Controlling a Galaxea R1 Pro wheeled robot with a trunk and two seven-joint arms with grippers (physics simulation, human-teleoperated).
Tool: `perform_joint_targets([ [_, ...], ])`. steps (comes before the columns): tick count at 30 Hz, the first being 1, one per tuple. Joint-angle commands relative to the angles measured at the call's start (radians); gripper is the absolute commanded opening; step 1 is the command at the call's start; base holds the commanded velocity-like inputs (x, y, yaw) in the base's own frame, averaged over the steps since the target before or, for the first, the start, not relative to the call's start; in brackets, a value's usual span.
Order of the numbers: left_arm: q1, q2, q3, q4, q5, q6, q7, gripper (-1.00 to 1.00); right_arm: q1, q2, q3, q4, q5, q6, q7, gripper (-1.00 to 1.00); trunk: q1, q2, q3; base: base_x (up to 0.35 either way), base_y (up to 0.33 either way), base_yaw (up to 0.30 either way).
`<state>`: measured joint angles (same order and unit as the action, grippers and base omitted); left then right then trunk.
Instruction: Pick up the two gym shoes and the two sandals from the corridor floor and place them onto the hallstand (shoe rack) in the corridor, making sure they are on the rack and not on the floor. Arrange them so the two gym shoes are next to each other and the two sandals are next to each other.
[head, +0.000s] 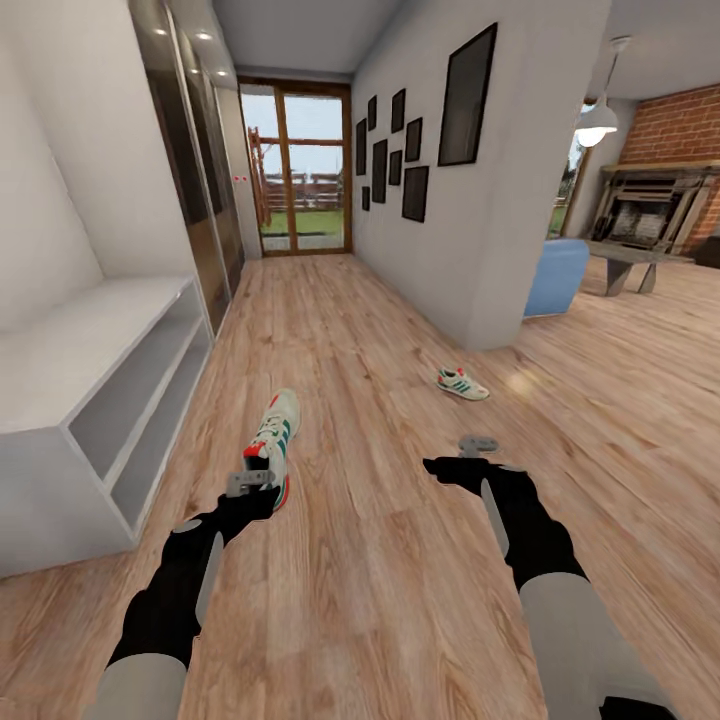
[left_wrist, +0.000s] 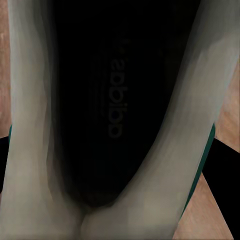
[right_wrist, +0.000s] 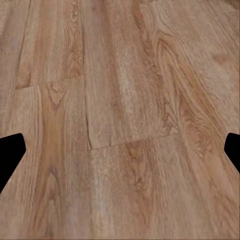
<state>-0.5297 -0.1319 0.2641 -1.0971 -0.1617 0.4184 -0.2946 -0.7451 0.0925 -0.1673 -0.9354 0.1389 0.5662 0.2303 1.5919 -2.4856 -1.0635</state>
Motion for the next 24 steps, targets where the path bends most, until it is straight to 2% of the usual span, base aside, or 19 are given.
perform_joint_targets([
  [1,-0.001,-0.002,0.004,-0.001,-0.010,0.003,-0.011,-1.00,0.000,0.001,-0.004,-0.002,0.010,0.004,0.009,1.00,0.000,0.000,-0.001,0.347,0.000,0.290],
  [15,-0.001,-0.002,0.004,-0.001,-0.009,0.003,-0.011,-1.00,0.000,0.001,-0.004,-0.002,0.011,0.004,0.009,1.00,0.000,0.000,-0.001,0.347,0.000,0.285],
  [24,-0.001,-0.002,0.004,-0.001,-0.009,0.003,-0.011,-1.00,0.000,0.001,-0.004,-0.003,0.011,0.004,0.010,1.00,0.000,0.000,-0.001,0.347,0.000,0.058],
])
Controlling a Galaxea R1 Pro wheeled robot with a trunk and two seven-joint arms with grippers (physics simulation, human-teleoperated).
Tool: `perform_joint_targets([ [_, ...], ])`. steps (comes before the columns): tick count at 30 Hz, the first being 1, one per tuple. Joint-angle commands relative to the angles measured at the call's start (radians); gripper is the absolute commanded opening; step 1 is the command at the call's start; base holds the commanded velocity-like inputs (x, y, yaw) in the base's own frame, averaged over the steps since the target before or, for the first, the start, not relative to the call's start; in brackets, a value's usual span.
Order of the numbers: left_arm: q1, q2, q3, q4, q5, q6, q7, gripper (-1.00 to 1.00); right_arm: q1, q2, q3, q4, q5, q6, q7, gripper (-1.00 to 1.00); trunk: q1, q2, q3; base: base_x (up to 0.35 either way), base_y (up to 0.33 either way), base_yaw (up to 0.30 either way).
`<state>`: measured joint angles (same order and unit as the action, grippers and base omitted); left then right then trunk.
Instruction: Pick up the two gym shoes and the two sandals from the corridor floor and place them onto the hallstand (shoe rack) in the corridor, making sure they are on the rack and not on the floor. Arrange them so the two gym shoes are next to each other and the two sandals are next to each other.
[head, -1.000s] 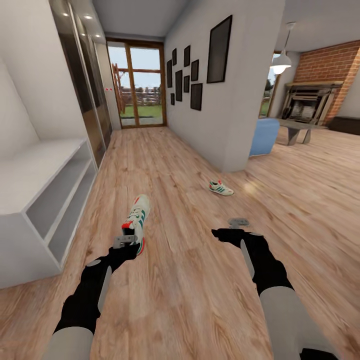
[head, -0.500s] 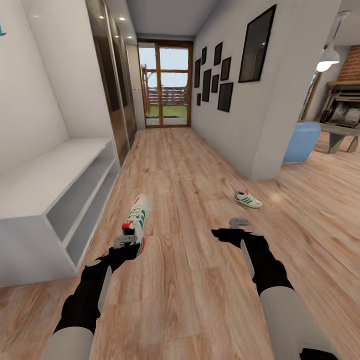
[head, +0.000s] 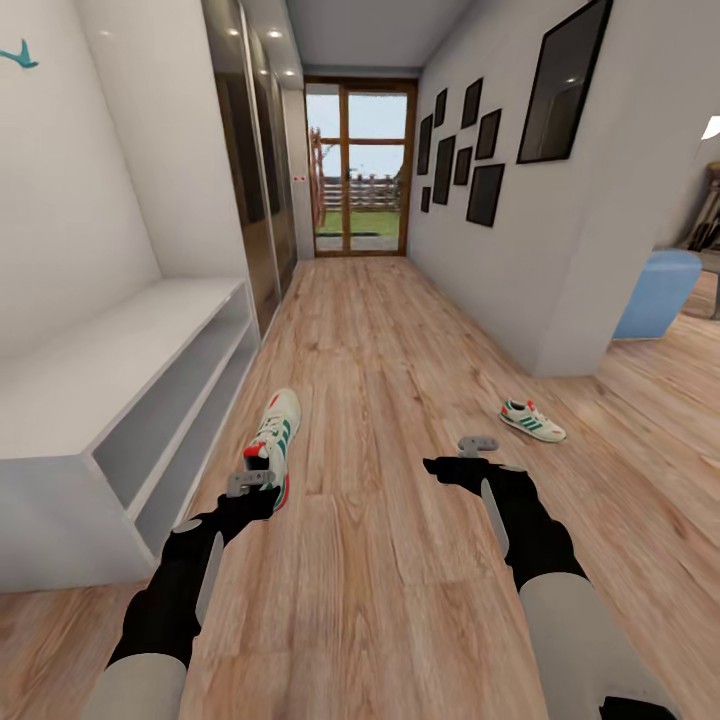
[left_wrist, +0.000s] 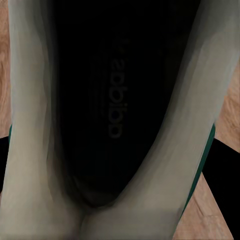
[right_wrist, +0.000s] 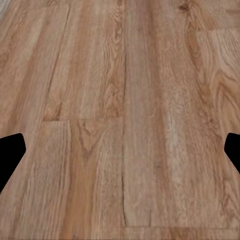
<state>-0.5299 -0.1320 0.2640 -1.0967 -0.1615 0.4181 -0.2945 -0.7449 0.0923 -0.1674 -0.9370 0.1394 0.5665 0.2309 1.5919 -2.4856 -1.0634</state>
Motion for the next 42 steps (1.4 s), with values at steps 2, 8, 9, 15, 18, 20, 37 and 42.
perform_joint_targets([
  [2,-0.001,-0.001,0.004,-0.002,-0.009,0.004,-0.011,-1.00,-0.001,0.001,-0.004,-0.001,0.011,0.004,0.009,1.00,0.000,0.000,-0.001,0.347,0.000,0.006],
  [8,-0.001,-0.001,0.004,-0.002,-0.010,0.004,-0.011,-1.00,-0.001,0.001,-0.004,-0.002,0.011,0.004,0.009,1.00,0.000,0.000,-0.001,0.347,0.000,0.002],
  [9,-0.001,-0.001,0.004,-0.002,-0.010,0.004,-0.011,-1.00,-0.001,0.001,-0.004,-0.002,0.011,0.004,0.009,1.00,0.000,0.000,-0.001,0.347,0.000,0.000],
  [15,-0.001,-0.001,0.004,-0.002,-0.010,0.004,-0.011,-1.00,-0.001,0.001,-0.004,-0.002,0.011,0.004,0.009,1.00,0.000,0.000,-0.001,0.347,0.000,0.000],
  [18,-0.001,-0.001,0.004,-0.002,-0.009,0.004,-0.011,-1.00,-0.001,0.001,-0.004,-0.002,0.011,0.004,0.009,1.00,0.000,0.000,-0.001,0.347,0.000,-0.039],
  [20,-0.001,-0.001,0.004,-0.002,-0.009,0.004,-0.011,-1.00,-0.001,0.001,-0.004,-0.002,0.011,0.004,0.009,1.00,0.000,0.000,0.000,0.347,0.000,-0.162],
  [37,0.000,-0.002,0.004,-0.002,-0.009,0.004,-0.011,-1.00,-0.001,0.001,-0.004,0.000,0.010,0.004,0.009,1.00,0.000,0.000,0.001,0.347,0.000,-0.033],
  [42,0.000,-0.002,0.003,-0.002,-0.009,0.004,-0.011,-1.00,-0.001,0.001,-0.004,0.000,0.010,0.004,0.009,1.00,0.000,0.000,0.001,0.347,0.000,0.000],
])
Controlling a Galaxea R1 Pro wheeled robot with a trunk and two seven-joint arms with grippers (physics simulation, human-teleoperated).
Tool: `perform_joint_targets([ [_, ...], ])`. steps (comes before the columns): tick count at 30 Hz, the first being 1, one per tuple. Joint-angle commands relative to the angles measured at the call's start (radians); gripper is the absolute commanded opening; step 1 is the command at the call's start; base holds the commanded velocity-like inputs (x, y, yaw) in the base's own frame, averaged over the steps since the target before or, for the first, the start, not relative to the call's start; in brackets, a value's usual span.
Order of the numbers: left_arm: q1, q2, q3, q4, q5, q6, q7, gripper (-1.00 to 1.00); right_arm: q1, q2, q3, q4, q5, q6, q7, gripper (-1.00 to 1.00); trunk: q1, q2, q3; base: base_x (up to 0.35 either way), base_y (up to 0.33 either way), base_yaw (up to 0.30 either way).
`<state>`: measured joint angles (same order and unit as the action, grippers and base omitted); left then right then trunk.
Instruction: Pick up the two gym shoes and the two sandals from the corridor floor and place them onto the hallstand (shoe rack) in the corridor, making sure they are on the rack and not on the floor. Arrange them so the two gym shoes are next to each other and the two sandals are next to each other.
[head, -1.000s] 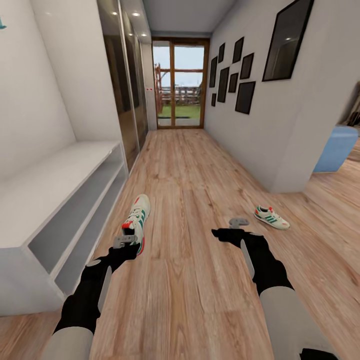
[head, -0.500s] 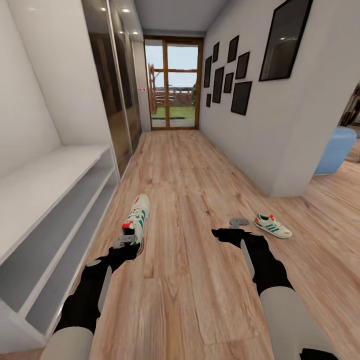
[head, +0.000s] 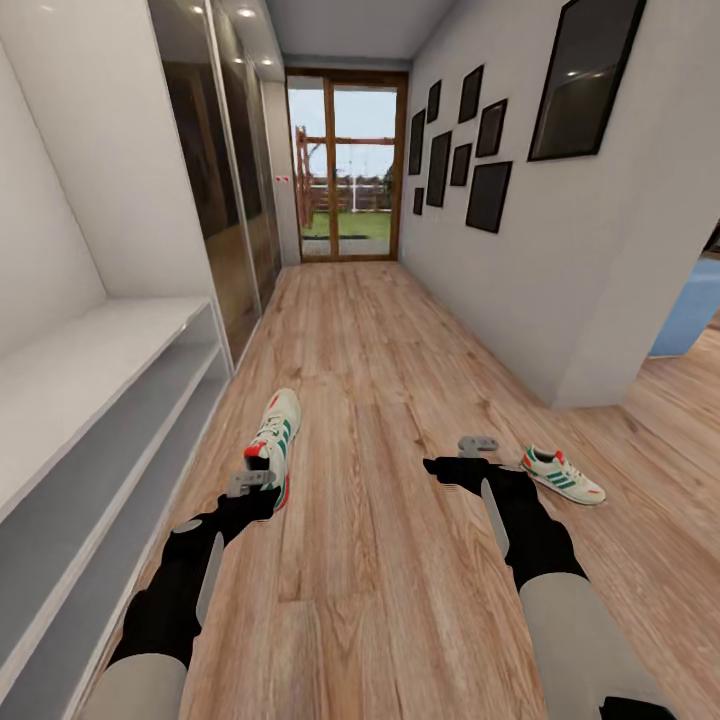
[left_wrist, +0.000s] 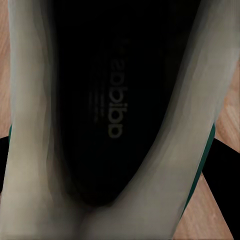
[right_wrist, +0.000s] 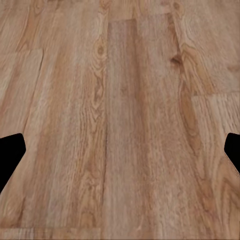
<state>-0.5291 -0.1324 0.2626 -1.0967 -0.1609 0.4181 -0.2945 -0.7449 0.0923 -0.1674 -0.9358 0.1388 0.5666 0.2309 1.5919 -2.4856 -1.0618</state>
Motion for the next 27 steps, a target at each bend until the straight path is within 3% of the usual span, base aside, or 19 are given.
perform_joint_targets([
  [1,-0.001,-0.001,0.004,-0.002,-0.009,0.004,-0.011,-1.00,-0.001,0.001,-0.004,-0.001,0.011,0.004,0.009,1.00,0.000,0.000,-0.001,0.347,0.000,0.000],
  [27,0.000,-0.002,0.004,-0.002,-0.009,0.004,-0.011,-1.00,-0.001,0.001,-0.004,-0.002,0.011,0.004,0.009,1.00,0.000,0.000,-0.001,0.347,0.000,0.000],
])
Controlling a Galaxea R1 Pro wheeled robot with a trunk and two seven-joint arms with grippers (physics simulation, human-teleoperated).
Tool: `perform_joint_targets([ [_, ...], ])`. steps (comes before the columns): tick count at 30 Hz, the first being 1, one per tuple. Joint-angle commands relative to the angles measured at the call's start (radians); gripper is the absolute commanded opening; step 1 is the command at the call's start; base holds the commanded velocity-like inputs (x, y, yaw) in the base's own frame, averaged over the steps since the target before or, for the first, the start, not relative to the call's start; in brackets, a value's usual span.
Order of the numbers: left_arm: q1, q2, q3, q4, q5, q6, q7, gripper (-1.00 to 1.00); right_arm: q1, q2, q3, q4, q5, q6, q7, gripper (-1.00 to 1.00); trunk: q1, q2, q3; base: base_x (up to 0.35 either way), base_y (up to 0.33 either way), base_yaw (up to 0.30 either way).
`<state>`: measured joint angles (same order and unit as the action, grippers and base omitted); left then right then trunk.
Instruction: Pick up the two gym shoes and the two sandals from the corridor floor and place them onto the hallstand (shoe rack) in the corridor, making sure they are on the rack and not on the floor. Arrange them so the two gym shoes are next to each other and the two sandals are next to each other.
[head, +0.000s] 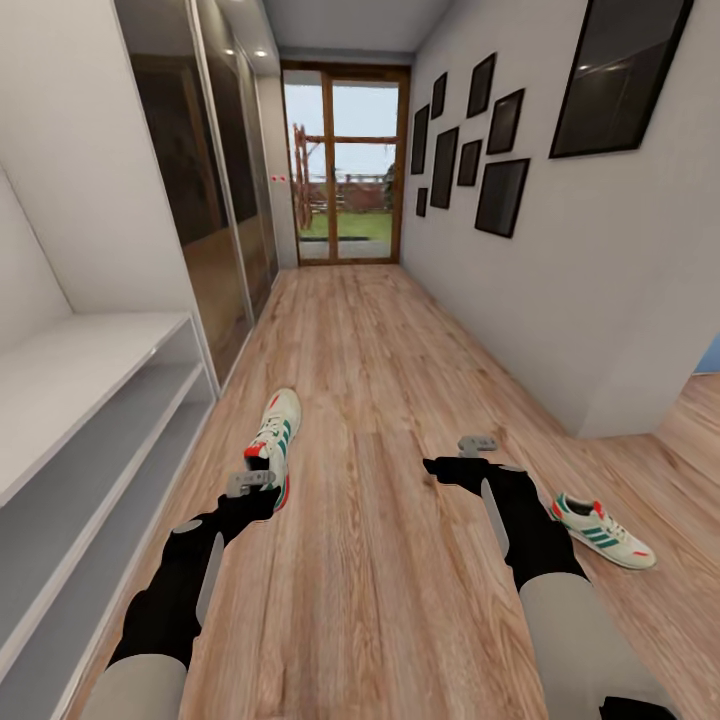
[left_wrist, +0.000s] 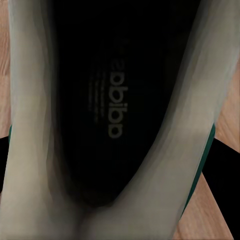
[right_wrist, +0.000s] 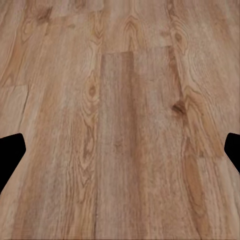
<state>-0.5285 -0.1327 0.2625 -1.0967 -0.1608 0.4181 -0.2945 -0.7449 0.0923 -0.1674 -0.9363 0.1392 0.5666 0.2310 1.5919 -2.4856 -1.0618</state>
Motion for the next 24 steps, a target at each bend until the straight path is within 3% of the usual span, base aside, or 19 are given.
perform_joint_targets([
  [1,-0.001,-0.001,0.004,-0.002,-0.010,0.004,-0.011,-1.00,-0.001,0.001,-0.004,-0.002,0.011,0.004,0.009,1.00,0.000,0.000,-0.001,0.347,0.000,0.000],
  [24,-0.001,-0.001,0.004,-0.002,-0.010,0.004,-0.011,-1.00,-0.001,0.001,-0.004,0.000,0.010,0.004,0.009,1.00,0.000,0.000,-0.001,0.348,0.000,-0.023],
])
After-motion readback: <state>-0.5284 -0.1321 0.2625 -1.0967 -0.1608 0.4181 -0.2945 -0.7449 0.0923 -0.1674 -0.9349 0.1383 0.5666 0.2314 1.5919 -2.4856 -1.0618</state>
